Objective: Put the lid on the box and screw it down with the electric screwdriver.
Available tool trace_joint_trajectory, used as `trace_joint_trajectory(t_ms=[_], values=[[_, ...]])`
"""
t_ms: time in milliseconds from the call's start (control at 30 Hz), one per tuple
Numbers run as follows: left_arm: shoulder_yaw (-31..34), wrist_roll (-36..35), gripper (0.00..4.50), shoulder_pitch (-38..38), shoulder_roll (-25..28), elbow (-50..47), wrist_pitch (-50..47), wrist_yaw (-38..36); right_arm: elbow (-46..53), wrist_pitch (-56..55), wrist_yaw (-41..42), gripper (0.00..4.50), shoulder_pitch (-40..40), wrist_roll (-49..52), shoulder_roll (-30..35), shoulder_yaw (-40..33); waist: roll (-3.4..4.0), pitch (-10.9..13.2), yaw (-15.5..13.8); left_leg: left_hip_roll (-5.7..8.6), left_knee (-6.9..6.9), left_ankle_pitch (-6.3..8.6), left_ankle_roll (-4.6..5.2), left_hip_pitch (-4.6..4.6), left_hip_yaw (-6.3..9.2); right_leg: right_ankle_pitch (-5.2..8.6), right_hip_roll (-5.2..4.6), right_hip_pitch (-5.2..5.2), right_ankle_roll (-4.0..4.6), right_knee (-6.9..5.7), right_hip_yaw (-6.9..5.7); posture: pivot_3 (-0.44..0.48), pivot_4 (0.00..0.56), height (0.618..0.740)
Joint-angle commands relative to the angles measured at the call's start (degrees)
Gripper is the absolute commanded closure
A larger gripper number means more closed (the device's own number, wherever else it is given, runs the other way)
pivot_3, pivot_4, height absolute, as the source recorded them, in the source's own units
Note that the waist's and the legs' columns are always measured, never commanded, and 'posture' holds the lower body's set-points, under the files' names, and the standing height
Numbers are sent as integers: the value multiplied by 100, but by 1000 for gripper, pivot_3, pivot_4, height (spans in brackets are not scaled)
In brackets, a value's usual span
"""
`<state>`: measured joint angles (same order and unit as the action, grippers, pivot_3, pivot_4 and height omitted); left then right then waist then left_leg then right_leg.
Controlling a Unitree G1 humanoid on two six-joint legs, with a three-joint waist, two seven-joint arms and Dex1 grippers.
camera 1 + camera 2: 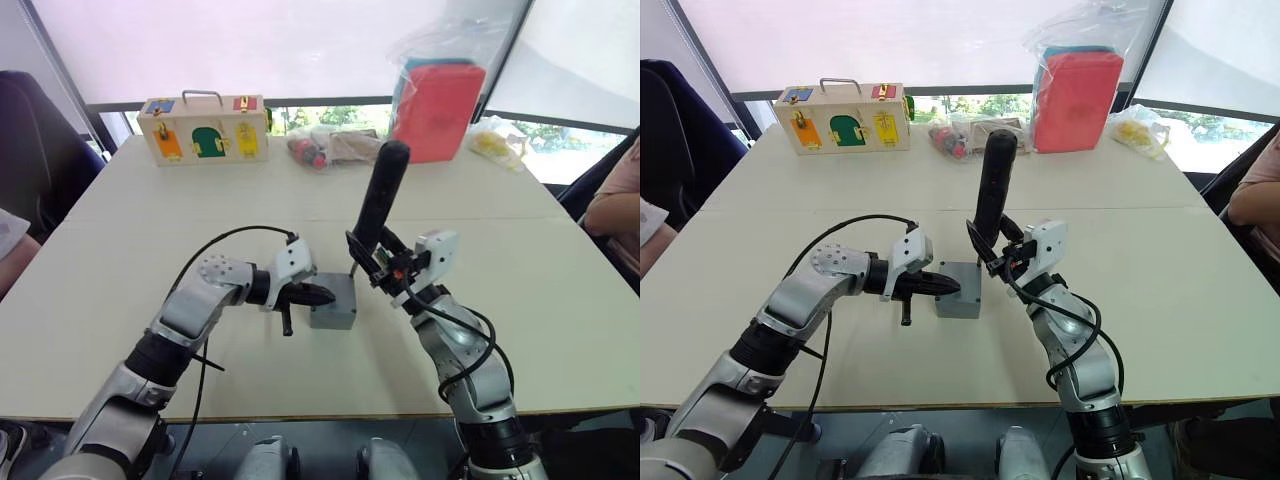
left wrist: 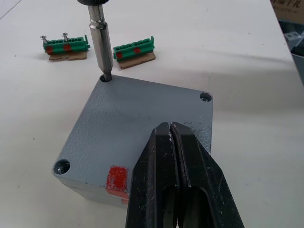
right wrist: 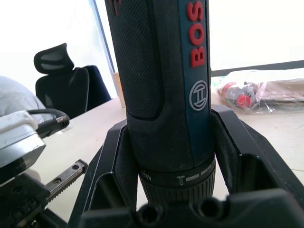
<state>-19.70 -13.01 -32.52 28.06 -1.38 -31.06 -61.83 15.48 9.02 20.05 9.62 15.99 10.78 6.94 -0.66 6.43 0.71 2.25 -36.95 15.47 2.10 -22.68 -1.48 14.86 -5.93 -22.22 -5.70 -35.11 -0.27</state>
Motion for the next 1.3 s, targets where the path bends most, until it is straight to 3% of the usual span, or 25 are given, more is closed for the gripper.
trace_joint_trajectory(t_ms=[33, 633, 833, 1067, 1300], values=[[-144, 103, 4500, 86, 55, -7, -123, 0, -829, 847, -64, 2708, -469, -287, 135, 245, -10, -14, 0, 0, 2, 0, 0, 2, 0, 1, 0, 0, 2, 0, 0, 0, 150, 740], [-152, 108, 4500, 97, 12, 44, -111, 36, -776, 820, -75, 2708, -342, -297, 247, 96, -2, -15, -3, -2, 17, 1, -1, 6, 1, 7, -2, 4, 9, 15, 2, 0, 150, 740], [-191, 144, 4500, 109, -54, 165, -31, 62, -82, 1041, -25, 2708, -47, -157, 567, -134, 9, -1, -21, -2, 21, 1, -1, 4, 0, 7, -4, 4, 9, 21, 2, 0, 150, 740], [-219, 174, 4500, 199, -167, 259, 123, 100, 1576, 2543, 106, 2708, 1216, 913, 1338, -884, 75, 92, -152, -1, 4, -6, 11, -74, -2, 2, -9, -54, 12, 46, -6, 0, 150, 740], [-186, 191, 4500, 264, -384, 332, 269, 234, 1748, 4356, -392, 2708, 2575, 2532, 1582, -2044, 75, 115, -139, 3, -10, -10, 20, -173, -4, -14, -16, -118, 2, 45, -17, 0, 150, 740]])
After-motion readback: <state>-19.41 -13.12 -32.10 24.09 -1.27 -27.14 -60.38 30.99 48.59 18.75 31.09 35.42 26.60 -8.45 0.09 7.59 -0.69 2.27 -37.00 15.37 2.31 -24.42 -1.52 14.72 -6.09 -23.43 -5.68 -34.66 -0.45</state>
